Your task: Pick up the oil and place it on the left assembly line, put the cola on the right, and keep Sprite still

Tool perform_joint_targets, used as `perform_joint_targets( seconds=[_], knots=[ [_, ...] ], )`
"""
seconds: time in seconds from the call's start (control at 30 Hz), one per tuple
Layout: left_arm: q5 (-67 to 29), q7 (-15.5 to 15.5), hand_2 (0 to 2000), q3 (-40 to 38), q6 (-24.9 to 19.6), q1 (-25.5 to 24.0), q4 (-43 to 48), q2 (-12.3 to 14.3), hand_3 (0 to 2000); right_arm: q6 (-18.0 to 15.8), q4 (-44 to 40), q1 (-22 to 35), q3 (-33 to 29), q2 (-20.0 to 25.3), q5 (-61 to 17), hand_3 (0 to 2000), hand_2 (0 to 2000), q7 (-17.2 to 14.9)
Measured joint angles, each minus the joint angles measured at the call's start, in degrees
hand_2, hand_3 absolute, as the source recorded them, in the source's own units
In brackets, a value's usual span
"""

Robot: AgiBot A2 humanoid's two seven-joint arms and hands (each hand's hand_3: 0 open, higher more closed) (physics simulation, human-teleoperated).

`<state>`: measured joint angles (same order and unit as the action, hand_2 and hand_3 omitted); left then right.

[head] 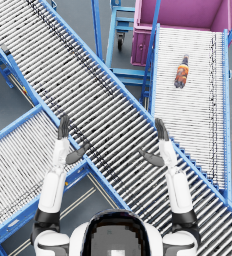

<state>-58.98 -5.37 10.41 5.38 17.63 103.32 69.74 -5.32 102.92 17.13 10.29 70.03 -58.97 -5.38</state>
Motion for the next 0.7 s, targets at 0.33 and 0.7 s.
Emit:
perform_joint_targets(
  seconds=[0.33,0.7],
  knots=[
    [1.6,-0.4,0,1.1,0.4,-1.0,-0.4,-0.6,0,-0.4,0.0,-0.5,1.3,-0.9,1.6,0,0,-0.4],
    [1.7,-0.4,0,1.2,0.4,-1.1,-0.4,-0.6,0,-0.4,0.0,-0.5,1.3,-0.9,1.7,0,0,-0.4]
  ],
)
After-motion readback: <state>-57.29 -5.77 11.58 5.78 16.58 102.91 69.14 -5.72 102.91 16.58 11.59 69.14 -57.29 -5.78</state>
